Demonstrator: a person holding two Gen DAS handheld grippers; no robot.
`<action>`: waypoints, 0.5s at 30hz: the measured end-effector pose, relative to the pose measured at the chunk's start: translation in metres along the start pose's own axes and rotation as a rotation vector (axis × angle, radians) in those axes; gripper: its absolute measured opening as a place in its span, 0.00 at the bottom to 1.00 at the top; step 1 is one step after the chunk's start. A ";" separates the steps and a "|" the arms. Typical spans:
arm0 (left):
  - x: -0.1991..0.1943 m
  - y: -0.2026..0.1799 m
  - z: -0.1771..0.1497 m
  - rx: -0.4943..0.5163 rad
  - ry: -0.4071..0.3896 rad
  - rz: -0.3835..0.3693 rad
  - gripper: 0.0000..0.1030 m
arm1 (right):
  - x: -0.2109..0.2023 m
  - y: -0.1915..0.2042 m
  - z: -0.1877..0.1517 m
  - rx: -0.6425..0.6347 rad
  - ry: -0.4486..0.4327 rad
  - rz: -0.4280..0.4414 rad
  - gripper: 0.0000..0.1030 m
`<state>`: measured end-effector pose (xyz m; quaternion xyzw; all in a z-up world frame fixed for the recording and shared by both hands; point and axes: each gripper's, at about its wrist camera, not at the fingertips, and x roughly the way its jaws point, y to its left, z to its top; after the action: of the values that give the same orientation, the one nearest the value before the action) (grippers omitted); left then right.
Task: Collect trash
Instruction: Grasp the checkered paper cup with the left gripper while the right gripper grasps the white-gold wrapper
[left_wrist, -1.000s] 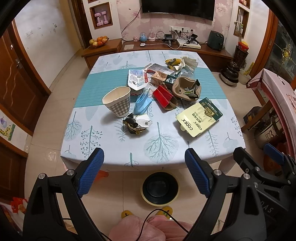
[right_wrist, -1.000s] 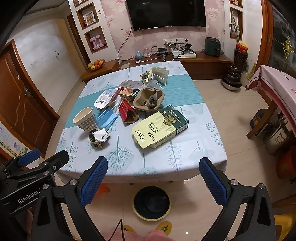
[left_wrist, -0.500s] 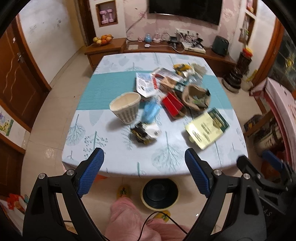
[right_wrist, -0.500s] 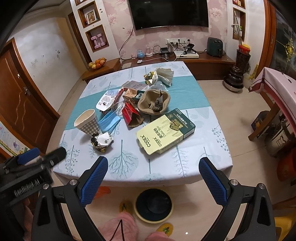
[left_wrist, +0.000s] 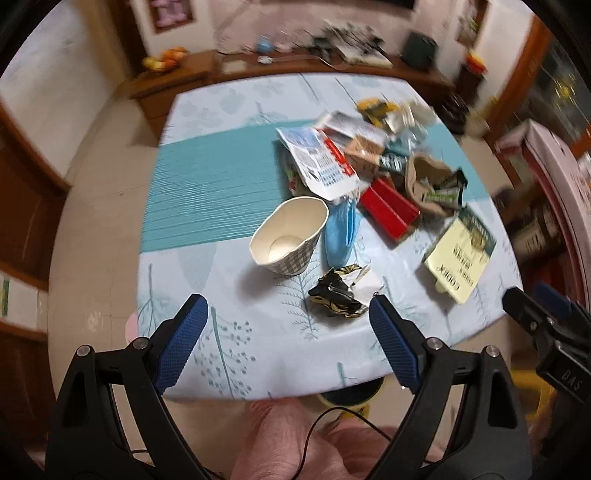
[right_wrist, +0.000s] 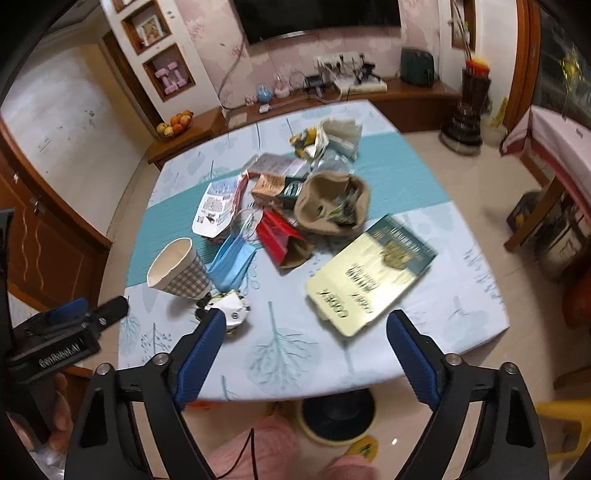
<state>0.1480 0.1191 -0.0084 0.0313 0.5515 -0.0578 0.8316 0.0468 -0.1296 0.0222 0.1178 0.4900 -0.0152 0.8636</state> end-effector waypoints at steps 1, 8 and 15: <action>0.008 0.002 0.005 0.024 0.013 -0.008 0.85 | 0.009 0.007 0.002 0.010 0.022 0.003 0.84; 0.062 0.014 0.036 0.138 0.097 -0.055 0.85 | 0.069 0.026 0.001 0.103 0.149 0.051 0.84; 0.106 0.015 0.055 0.236 0.158 -0.094 0.85 | 0.135 0.039 -0.009 0.267 0.231 0.107 0.77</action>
<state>0.2411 0.1206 -0.0847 0.1074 0.6055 -0.1586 0.7725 0.1145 -0.0776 -0.0897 0.2581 0.5728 -0.0205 0.7777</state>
